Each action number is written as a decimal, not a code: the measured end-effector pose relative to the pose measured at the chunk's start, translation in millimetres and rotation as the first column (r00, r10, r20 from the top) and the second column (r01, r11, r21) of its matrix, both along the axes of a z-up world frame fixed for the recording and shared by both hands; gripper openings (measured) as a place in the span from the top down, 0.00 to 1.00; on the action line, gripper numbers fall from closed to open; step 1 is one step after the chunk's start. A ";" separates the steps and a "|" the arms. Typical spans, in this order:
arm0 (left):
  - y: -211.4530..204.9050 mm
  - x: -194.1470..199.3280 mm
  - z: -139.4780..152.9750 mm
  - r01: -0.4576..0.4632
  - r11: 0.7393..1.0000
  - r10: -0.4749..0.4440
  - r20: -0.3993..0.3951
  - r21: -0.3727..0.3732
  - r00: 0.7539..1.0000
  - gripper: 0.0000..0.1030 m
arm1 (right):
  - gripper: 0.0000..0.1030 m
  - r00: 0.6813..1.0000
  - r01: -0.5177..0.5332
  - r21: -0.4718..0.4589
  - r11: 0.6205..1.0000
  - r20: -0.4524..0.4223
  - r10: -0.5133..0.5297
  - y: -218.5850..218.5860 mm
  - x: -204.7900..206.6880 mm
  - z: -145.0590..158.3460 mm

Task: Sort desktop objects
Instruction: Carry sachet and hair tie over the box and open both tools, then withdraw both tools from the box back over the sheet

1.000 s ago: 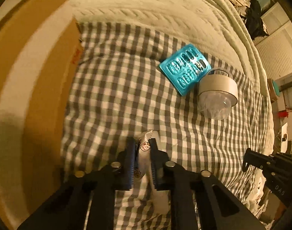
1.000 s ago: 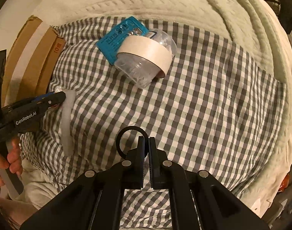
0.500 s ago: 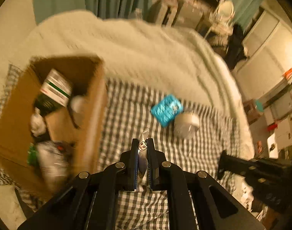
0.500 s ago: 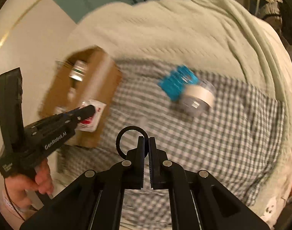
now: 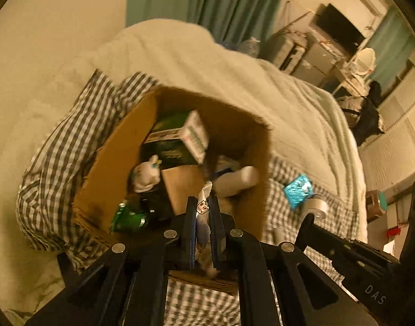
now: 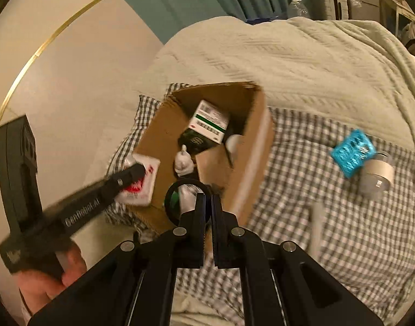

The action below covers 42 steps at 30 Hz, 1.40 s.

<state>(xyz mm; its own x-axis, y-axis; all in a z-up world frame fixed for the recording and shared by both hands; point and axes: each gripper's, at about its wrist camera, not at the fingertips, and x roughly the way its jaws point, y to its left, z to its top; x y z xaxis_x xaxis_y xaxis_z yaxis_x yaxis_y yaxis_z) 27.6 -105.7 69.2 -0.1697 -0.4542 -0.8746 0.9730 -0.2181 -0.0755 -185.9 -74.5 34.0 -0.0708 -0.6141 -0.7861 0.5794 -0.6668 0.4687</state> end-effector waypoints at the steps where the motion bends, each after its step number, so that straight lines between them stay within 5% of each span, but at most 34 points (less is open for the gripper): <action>1: -6.1 4.1 -3.1 -0.028 1.000 0.028 0.012 0.010 1.000 0.91 | 0.95 1.000 0.002 0.003 1.000 0.002 -0.002 -7.1 -0.1 -2.6; 2: -8.9 8.5 -4.8 -0.053 0.998 0.052 0.013 0.019 0.999 0.89 | 0.91 1.000 0.006 -0.002 1.000 0.018 -0.006 -13.5 -0.6 -5.8; 3: -11.6 12.6 -5.4 -0.074 0.997 0.074 0.011 0.030 0.997 0.88 | 0.69 0.999 0.021 -0.013 1.000 0.042 -0.020 -17.5 -2.5 -8.9; 4: -13.3 14.6 -6.9 -0.088 0.995 0.088 0.012 0.038 0.996 0.76 | 0.43 0.997 0.050 -0.025 0.998 0.060 -0.048 -18.6 -5.3 -11.0; 5: -16.2 16.5 -8.2 -0.106 0.993 0.105 0.013 0.047 0.994 0.53 | 0.37 0.995 0.073 -0.041 0.997 0.070 -0.070 -17.4 -7.6 -11.6; 7: -19.8 17.0 -9.6 -0.134 0.990 0.133 0.027 0.040 0.991 0.39 | 0.37 0.992 0.106 -0.057 0.993 0.079 -0.101 -15.5 -14.3 -11.4; 14: -14.5 -11.1 -9.4 -0.087 0.996 0.086 0.062 0.027 0.994 0.38 | 0.37 0.986 0.163 -0.018 0.986 0.032 -0.163 12.0 -35.7 -8.0; 22: 39.7 -85.1 -19.8 0.089 0.995 -0.094 0.128 0.043 0.987 0.38 | 0.37 0.960 0.278 0.123 0.953 -0.082 -0.269 95.1 -56.9 -5.7; 32: 97.2 -165.2 -97.0 0.140 0.973 -0.169 0.153 0.182 0.974 0.38 | 0.37 0.924 0.381 0.202 0.902 -0.100 -0.368 195.7 -69.5 -16.2; 42: 92.5 -196.0 -182.6 0.112 0.950 -0.186 0.238 0.293 0.953 0.40 | 0.37 0.918 0.393 0.227 0.891 -0.037 -0.395 247.7 -95.6 -50.8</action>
